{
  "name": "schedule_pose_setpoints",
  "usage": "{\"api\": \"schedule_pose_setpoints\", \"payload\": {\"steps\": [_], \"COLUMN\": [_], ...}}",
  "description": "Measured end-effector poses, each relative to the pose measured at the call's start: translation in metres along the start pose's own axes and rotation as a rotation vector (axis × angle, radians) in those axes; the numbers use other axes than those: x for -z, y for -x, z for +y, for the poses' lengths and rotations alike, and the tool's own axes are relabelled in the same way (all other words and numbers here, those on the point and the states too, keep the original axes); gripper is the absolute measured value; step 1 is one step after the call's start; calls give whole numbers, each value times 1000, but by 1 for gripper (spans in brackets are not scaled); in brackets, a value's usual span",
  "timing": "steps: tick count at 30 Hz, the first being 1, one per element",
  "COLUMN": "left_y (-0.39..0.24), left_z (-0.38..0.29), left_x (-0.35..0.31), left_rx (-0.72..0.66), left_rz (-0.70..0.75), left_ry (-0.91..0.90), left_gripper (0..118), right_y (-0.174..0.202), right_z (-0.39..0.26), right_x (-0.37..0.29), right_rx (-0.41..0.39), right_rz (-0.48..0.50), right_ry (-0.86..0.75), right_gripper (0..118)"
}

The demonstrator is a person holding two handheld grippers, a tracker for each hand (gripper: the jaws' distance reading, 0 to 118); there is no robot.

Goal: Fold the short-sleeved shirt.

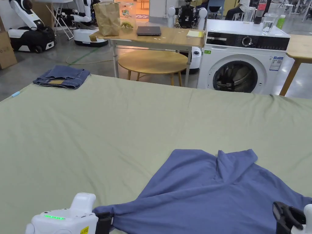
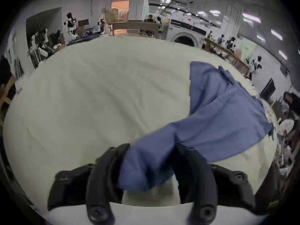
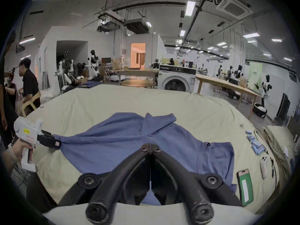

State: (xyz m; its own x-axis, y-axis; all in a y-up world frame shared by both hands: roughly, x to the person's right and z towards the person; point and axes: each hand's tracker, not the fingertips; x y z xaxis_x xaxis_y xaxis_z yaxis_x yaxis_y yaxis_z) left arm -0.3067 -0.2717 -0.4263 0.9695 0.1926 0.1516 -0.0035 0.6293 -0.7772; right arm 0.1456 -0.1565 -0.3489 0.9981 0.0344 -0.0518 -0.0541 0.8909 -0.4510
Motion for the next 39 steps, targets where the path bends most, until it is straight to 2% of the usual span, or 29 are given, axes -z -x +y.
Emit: {"api": "schedule_pose_setpoints", "payload": {"steps": [1,2,3,9,10,11,12,13,14,15,16,18,21,23,24,25,26,27,28,29,33,37,39], "left_y": [-1,-3,-7,-35,-38,-39,-39,-39,-39,-38,-39,-41,-30,-31,-32,-32,-34,-37,-39,-40,-39,-30,-28], "left_z": [2,4,4,16,18,19,20,21,23,24,24,26,24,26,27,28,30,30,32,34,37,49,66], "left_x": [-3,-11,-19,-46,-47,-52,-52,-51,-49,-51,-49,-45,-39,-38,-36,-35,-33,-36,-35,-33,-31,-45,-55], "left_rx": [6,6,0,37,47,51,50,40,32,28,32,37,24,17,18,18,18,19,20,21,9,-14,-32], "left_rz": [-9,-32,-28,-22,-14,-14,-15,-20,-21,-13,-2,10,5,11,17,21,26,34,40,45,45,40,31], "left_ry": [-5,-49,-115,-140,-145,-147,-149,-149,-145,-139,-133,-116,-109,-105,-103,-101,-102,-104,-102,-98,-107,-136,-184], "left_gripper": [11,0,0,0,0,0,0,0,0,0,0,0,0,0,0,0,0,0,0,0,0,0,0], "right_y": [-6,-11,-17,-68,-78,-88,-96,-100,-107,-115,-121,-124,-129,-128,-127,-127,-125,-119,-114,-111,-87,-83,-85], "right_z": [-1,1,3,18,19,17,17,18,17,11,10,6,7,5,4,7,10,11,12,12,23,62,92], "right_x": [6,14,23,117,136,159,183,205,231,245,261,283,307,313,310,305,298,290,283,274,237,170,135], "right_rx": [16,28,27,-28,-14,-3,-12,-33,-38,-10,-10,10,-2,11,6,4,2,-18,-43,-53,-107,-74,-84], "right_rz": [6,9,5,-95,-82,-66,-59,-54,-63,-77,-42,-68,-58,-15,-26,-19,4,22,42,53,49,71,72], "right_ry": [16,36,46,138,138,142,178,248,316,283,309,350,392,442,429,422,413,394,373,365,339,181,108], "right_gripper": [0,0,0,0,10,42,88,118,115,115,115,115,115,113,111,105,94,75,27,0,0,0,0]}}
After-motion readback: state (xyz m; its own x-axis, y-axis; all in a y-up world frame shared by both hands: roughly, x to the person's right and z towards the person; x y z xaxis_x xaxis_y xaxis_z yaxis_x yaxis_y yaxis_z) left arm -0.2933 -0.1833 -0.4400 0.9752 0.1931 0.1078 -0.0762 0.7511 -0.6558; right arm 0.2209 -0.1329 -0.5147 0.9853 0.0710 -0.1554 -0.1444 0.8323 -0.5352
